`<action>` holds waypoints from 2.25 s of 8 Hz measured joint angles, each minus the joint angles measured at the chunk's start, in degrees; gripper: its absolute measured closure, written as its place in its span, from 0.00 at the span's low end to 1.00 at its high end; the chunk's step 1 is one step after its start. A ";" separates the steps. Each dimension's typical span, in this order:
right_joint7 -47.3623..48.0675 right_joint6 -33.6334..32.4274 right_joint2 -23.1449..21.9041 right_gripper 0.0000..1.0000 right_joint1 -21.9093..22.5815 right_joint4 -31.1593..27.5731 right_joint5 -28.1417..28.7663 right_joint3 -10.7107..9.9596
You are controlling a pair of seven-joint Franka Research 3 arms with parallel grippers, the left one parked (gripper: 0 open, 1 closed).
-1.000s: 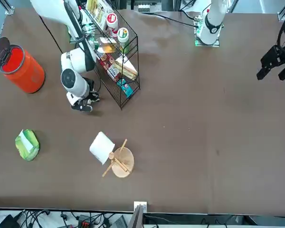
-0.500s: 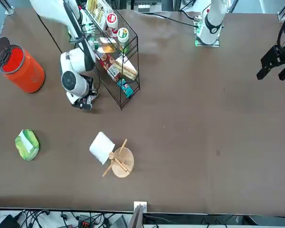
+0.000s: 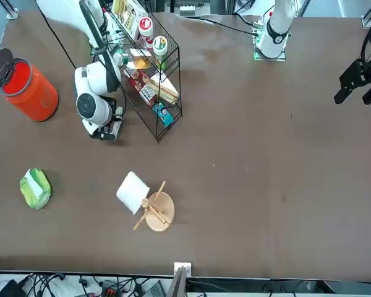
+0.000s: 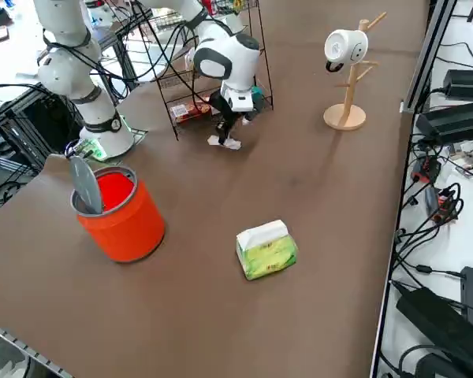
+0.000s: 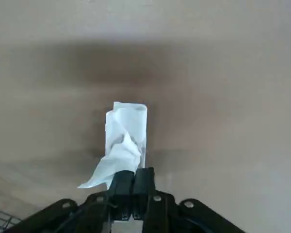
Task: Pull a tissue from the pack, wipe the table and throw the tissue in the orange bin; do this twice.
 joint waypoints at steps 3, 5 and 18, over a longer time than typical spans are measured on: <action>0.48 4.74 0.30 0.98 -0.07 0.05 0.00 0.02; 3.07 5.97 1.17 0.99 0.48 1.92 0.00 0.35; 5.10 -43.48 -12.20 0.98 -1.07 24.06 -10.28 -7.40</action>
